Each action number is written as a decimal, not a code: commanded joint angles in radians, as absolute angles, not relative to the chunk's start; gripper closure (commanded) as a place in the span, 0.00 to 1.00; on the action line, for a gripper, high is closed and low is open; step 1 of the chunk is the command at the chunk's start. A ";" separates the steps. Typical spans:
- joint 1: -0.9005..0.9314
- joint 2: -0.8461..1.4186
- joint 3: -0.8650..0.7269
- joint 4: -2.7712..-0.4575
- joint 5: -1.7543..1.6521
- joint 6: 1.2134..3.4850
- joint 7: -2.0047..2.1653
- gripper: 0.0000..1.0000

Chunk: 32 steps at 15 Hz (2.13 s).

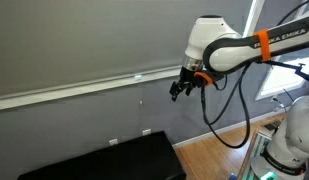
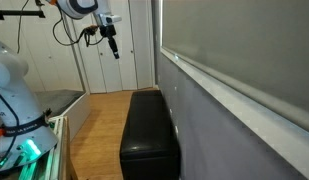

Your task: Uncover the window blind

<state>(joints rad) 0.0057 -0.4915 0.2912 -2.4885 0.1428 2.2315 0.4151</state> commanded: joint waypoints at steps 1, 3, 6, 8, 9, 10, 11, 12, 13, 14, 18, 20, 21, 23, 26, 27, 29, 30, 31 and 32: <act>-0.075 -0.286 0.360 -2.398 -0.072 2.362 0.598 0.00; -0.104 -0.192 0.384 -2.353 -0.231 2.423 0.722 0.00; -0.169 -0.068 0.454 -2.272 -0.475 2.440 0.935 0.00; -0.185 0.007 0.478 -2.220 -0.635 2.410 1.073 0.00; -0.175 0.049 0.473 -2.193 -0.715 2.401 1.144 0.00; -0.056 0.094 0.355 -2.167 -0.784 2.399 1.205 0.00; -0.027 0.123 0.328 -2.150 -0.759 2.397 1.210 0.00; -0.004 0.040 0.295 -2.221 -0.702 2.427 1.138 0.00; 0.020 0.072 0.272 -2.202 -0.711 2.427 1.156 0.00; 0.033 0.096 0.259 -2.187 -0.714 2.428 1.163 0.00; 0.042 0.119 0.250 -2.164 -0.713 2.425 1.166 0.00; 0.042 0.119 0.250 -2.162 -0.713 2.424 1.166 0.00; 0.042 0.119 0.250 -2.162 -0.713 2.424 1.166 0.00; 0.045 0.144 0.240 -2.143 -0.759 2.422 1.204 0.00; 0.090 0.201 0.174 -2.110 -0.826 2.436 1.230 0.00; 0.103 0.226 0.155 -2.097 -0.835 2.448 1.229 0.00; 0.128 0.268 0.119 -2.069 -0.854 2.453 1.239 0.00; 0.140 0.293 0.099 -2.050 -0.880 2.456 1.251 0.00; 0.149 0.321 0.081 -2.030 -0.906 2.475 1.262 0.00; 0.155 0.352 0.063 -2.005 -0.930 2.495 1.280 0.00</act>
<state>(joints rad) 0.1165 0.2612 0.1235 -2.0843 -0.8482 2.4454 1.2149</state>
